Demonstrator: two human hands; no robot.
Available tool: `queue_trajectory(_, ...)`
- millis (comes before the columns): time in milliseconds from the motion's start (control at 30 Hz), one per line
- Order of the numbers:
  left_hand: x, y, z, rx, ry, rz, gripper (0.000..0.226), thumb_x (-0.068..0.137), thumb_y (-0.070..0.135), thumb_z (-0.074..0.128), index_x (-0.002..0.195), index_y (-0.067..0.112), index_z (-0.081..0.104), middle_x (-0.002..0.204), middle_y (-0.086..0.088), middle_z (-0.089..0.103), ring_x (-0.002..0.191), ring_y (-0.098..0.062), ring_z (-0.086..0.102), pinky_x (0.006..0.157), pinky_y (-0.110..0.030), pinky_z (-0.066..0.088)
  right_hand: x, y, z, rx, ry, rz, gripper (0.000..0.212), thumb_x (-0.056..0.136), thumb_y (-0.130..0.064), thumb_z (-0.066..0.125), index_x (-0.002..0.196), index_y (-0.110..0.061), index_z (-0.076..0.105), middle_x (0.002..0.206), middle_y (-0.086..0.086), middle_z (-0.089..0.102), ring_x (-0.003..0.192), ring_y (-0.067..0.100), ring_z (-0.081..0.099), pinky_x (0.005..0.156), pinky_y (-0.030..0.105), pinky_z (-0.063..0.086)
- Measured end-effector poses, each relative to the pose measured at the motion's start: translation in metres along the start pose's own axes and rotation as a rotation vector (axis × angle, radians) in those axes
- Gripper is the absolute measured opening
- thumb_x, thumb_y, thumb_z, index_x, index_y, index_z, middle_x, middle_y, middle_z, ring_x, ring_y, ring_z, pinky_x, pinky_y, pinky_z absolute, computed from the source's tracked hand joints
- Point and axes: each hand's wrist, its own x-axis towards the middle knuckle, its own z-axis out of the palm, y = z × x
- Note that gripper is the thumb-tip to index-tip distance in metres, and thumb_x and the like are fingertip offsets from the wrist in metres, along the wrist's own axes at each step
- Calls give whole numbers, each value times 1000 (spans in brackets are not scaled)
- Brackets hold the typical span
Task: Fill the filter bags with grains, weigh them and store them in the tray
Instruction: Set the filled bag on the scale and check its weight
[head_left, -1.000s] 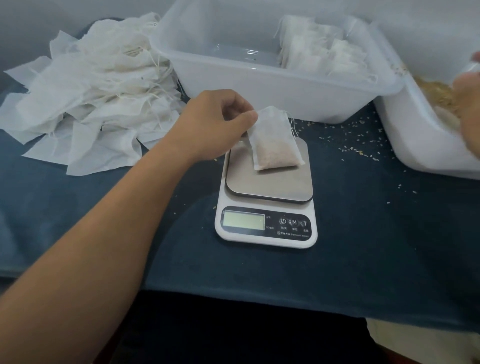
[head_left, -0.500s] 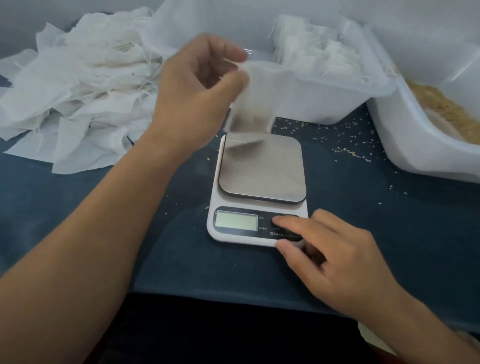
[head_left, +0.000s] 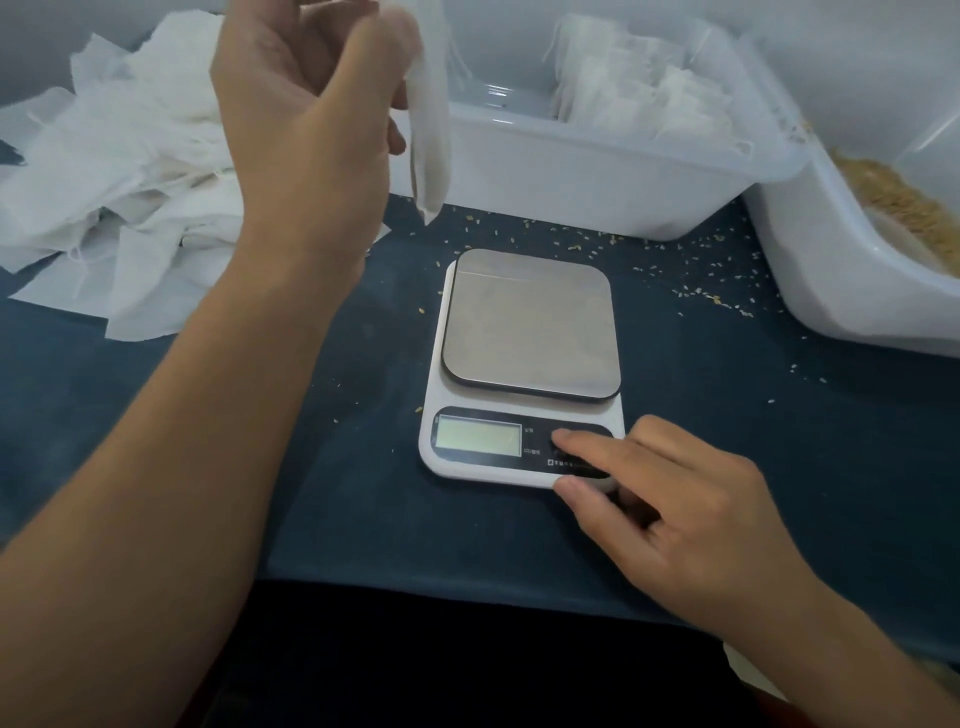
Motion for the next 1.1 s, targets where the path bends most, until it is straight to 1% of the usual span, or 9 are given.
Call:
queue_trajectory(167, 0, -2, 2, -28, -35, -23, 10, 86, 5, 63, 89, 13, 59, 71, 10, 59, 63, -16, 55, 59, -28, 43, 1, 2, -10, 61, 87, 79, 34, 94, -36, 66, 122, -19, 75, 68, -12, 49, 63, 4, 49, 69, 5, 40)
queue_trajectory(233, 0, -2, 3, -66, -91, -15, 11, 88, 2, 61, 88, 13, 57, 65, 11, 56, 56, -13, 53, 61, -28, 43, 10, 6, -19, 50, 96, 131, 31, 94, -38, 63, 119, -23, 75, 68, -11, 52, 65, 4, 52, 71, 4, 38)
queue_trajectory(433, -4, 0, 3, -201, -209, -124, 15, 90, -2, 57, 92, 13, 56, 71, 11, 59, 69, -13, 54, 76, -29, 48, 60, 25, -46, 159, 158, 325, 22, 98, -48, 59, 118, -46, 67, 79, -8, 63, 68, 17, 64, 64, 19, 49)
queue_trajectory(533, -7, 1, 6, -244, -285, -203, 14, 91, 1, 57, 93, 16, 56, 74, 9, 58, 69, -12, 54, 70, -30, 47, 90, 31, -48, 302, 115, 384, 33, 93, -53, 61, 125, -44, 64, 94, -16, 69, 62, 14, 67, 58, 23, 54)
queue_trajectory(667, -12, 1, 11, -322, -365, -296, 17, 92, -2, 52, 94, 15, 55, 72, 8, 55, 62, -9, 51, 60, -25, 44, 125, 35, -36, 600, 45, 419, 52, 85, -54, 68, 133, -37, 60, 113, -13, 73, 50, 11, 58, 49, 21, 47)
queue_trajectory(733, -14, 1, 12, -346, -408, -322, 18, 93, -3, 52, 94, 15, 54, 75, 5, 55, 63, -10, 53, 60, -25, 45, 135, 36, -31, 714, 9, 394, 46, 88, -48, 67, 131, -32, 62, 98, -16, 73, 48, 10, 52, 46, 20, 42)
queue_trajectory(833, -16, 0, 13, -376, -443, -365, 18, 94, -3, 52, 95, 15, 54, 78, 3, 55, 63, -11, 54, 59, -26, 45, 137, 33, -23, 816, 12, 295, 11, 93, -37, 66, 101, -39, 73, 68, -18, 59, 45, 7, 43, 44, 19, 35)
queue_trajectory(967, -17, 2, 15, -367, -475, -399, 17, 94, -2, 52, 97, 15, 53, 70, 12, 58, 58, -5, 55, 58, -22, 47, 129, 30, -22, 835, 154, 229, 9, 93, -24, 68, 84, -26, 66, 57, -18, 58, 44, 3, 41, 45, 18, 35)
queue_trajectory(1100, -17, 3, 13, -326, -536, -467, 17, 89, 2, 53, 99, 16, 56, 66, 12, 56, 56, -7, 53, 54, -22, 47, 117, 32, -30, 848, 123, 215, 17, 94, -26, 68, 77, -31, 68, 54, -14, 56, 42, 4, 45, 45, 16, 36)
